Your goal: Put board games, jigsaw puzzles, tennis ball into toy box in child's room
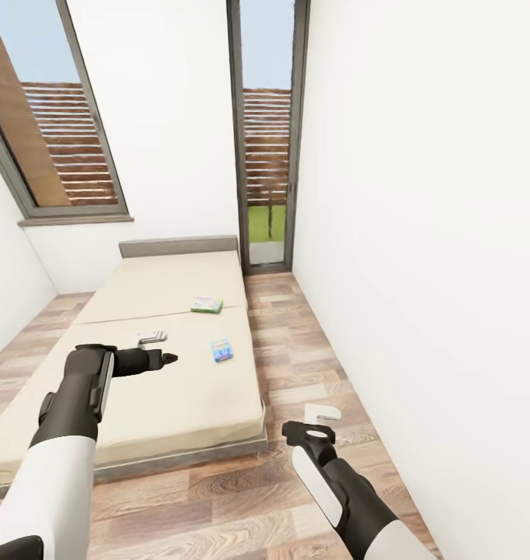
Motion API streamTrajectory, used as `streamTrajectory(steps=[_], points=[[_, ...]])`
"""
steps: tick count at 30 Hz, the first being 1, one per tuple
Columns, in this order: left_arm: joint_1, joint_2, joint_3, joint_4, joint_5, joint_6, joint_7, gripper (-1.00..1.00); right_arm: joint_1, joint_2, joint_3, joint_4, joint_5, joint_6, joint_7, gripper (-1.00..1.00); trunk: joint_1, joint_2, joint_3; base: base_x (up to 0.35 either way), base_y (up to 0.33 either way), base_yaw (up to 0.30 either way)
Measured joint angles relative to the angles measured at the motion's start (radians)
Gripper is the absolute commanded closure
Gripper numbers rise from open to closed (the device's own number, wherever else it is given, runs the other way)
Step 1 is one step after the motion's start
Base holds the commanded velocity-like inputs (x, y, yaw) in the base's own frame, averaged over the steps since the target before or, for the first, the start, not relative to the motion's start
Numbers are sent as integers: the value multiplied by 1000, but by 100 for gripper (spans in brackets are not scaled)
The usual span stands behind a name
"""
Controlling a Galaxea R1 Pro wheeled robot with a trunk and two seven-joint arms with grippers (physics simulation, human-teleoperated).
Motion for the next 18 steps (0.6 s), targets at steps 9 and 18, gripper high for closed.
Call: streamTrajectory(steps=[9, 18], points=[[0, -3, -3, 0, 1, -2, 6, -100, 1, -5, 0, 0, 0, 0, 1, -100, 0, 0, -2, 67, -84, 25], [0, -3, -2, 0, 2, -4, 6, -100, 0, -7, 0, 0, 0, 0, 2, -100, 0, 0, -2, 8, -10, 2]])
